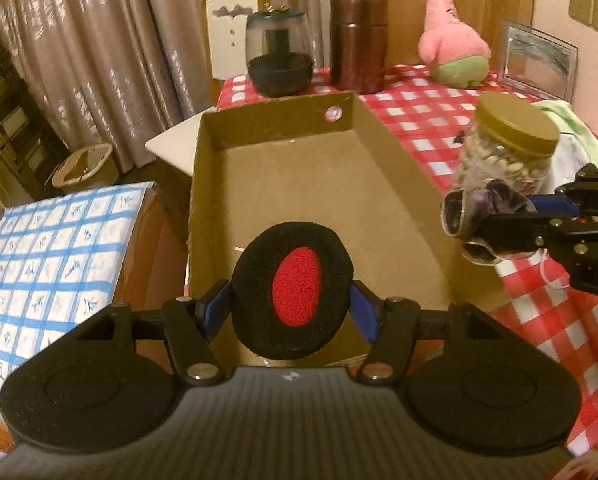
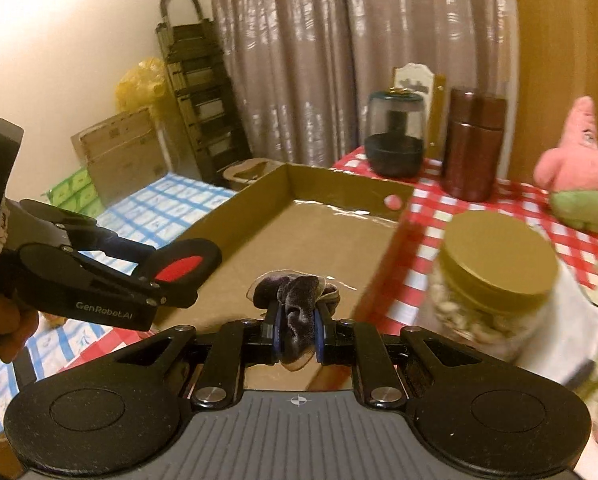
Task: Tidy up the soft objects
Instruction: 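Carry both items over the cardboard box and open both tools to drop them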
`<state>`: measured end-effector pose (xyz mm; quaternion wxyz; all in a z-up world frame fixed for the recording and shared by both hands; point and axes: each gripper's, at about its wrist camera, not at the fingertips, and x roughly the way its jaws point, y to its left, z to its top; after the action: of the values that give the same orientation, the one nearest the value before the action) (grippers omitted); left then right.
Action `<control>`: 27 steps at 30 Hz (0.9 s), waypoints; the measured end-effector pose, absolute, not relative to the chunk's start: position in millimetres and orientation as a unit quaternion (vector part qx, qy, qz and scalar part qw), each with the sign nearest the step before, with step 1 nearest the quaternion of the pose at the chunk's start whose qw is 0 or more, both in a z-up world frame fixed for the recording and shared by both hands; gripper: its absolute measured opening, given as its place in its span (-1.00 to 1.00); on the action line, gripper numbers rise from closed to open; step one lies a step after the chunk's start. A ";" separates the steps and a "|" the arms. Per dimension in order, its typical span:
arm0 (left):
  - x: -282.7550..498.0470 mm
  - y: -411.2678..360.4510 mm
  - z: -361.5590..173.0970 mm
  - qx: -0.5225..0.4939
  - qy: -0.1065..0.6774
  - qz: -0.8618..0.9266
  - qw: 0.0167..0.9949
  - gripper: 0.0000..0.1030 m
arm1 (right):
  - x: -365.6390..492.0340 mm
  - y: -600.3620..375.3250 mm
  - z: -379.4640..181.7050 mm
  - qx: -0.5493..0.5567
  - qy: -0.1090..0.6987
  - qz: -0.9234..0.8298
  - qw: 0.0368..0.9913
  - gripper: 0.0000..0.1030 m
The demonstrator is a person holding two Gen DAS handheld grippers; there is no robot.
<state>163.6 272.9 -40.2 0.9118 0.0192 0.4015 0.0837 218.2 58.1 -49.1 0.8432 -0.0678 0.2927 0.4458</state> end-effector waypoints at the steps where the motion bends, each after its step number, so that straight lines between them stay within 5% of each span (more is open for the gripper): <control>1: 164.9 275.2 -43.8 0.016 0.402 0.085 0.911 0.19 | 220.6 62.2 -52.7 -0.069 0.294 0.449 0.841 -0.71; 5: 167.3 280.5 -51.8 0.008 0.405 0.089 0.910 0.33 | 229.8 71.1 -62.9 -0.070 0.298 0.454 0.837 -0.50; 7: 168.6 280.7 -53.9 0.008 0.404 0.093 0.910 0.55 | 233.5 72.4 -65.2 -0.061 0.303 0.454 0.836 0.15; 8: 167.9 280.6 -54.1 0.011 0.401 0.095 0.911 0.56 | 234.8 72.6 -65.1 -0.056 0.302 0.455 0.836 0.27; 27: 146.0 236.5 -3.2 0.005 0.361 0.076 0.929 0.56 | 201.9 17.2 -31.2 -0.079 0.273 0.399 0.872 0.31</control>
<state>146.0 236.5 -3.2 0.9293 0.0055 0.3614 0.0762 201.9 17.2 -31.2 0.8719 -0.0793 0.2731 0.3986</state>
